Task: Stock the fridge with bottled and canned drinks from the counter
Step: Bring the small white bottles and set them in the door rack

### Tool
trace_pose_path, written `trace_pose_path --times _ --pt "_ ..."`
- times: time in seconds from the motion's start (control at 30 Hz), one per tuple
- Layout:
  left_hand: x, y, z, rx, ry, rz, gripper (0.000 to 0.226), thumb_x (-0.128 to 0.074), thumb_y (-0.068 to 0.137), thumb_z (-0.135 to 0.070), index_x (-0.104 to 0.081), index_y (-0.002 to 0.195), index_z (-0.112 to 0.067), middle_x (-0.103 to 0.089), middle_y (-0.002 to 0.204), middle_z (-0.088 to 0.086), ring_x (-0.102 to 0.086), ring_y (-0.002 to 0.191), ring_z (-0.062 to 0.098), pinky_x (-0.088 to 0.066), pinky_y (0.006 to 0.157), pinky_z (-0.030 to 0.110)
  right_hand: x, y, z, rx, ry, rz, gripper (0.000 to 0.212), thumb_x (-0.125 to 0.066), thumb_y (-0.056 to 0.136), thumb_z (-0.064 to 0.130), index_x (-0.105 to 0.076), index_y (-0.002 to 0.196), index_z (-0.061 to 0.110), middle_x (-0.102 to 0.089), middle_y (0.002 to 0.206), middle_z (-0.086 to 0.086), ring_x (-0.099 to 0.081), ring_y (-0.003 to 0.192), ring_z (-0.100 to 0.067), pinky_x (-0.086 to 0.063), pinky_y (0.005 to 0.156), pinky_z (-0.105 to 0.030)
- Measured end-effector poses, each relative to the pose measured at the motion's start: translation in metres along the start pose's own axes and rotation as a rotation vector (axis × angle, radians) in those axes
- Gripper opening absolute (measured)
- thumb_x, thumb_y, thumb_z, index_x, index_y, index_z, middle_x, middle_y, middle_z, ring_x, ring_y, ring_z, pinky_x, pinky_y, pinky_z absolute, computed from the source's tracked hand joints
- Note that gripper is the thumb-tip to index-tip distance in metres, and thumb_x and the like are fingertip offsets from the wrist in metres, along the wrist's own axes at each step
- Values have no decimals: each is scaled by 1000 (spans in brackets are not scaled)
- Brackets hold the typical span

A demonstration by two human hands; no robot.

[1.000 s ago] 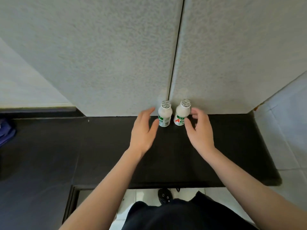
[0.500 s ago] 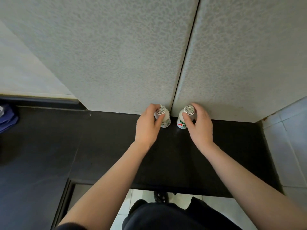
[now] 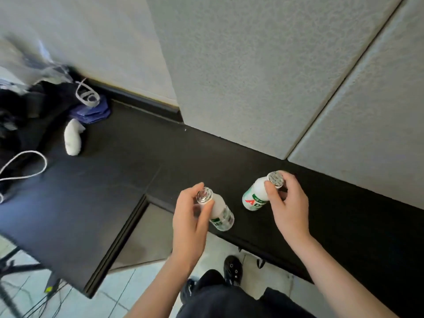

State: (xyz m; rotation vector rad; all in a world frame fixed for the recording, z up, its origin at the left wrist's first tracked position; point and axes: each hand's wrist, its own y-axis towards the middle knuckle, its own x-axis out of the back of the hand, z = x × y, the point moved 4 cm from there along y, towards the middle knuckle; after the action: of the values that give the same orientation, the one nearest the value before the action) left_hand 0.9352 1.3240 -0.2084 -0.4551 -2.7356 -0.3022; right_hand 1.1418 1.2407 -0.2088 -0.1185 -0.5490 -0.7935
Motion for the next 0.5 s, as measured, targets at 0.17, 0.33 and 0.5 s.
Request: trace_pose_path --times 0.17,0.33,0.5 --pt "67 -62 24 187 42 -189 27 -56 87 -41 -49 110 -54 -57 107 -22 -59 100 7 -47 82 17 -57 -43 30 34 144 226 46 -47 84 57 -51 116 25 -54 103 18 -58 96 4 -51 71 -9" --pt "123 -130 46 375 18 -440 32 -60 89 -24 -54 107 -50 -61 106 -21 -61 97 2 -48 78 12 -111 -85 56 117 174 482 35 -51 83 55 -51 108 30 -56 100 17 -60 94 -6 -51 72 -20" --pt "174 -201 58 492 -24 -557 31 -60 91 -15 -57 106 -42 -63 105 -19 -61 99 4 -53 80 23 -156 -150 87 197 182 712 43 -49 78 58 -49 108 28 -55 100 15 -59 92 -5 -50 66 -9"
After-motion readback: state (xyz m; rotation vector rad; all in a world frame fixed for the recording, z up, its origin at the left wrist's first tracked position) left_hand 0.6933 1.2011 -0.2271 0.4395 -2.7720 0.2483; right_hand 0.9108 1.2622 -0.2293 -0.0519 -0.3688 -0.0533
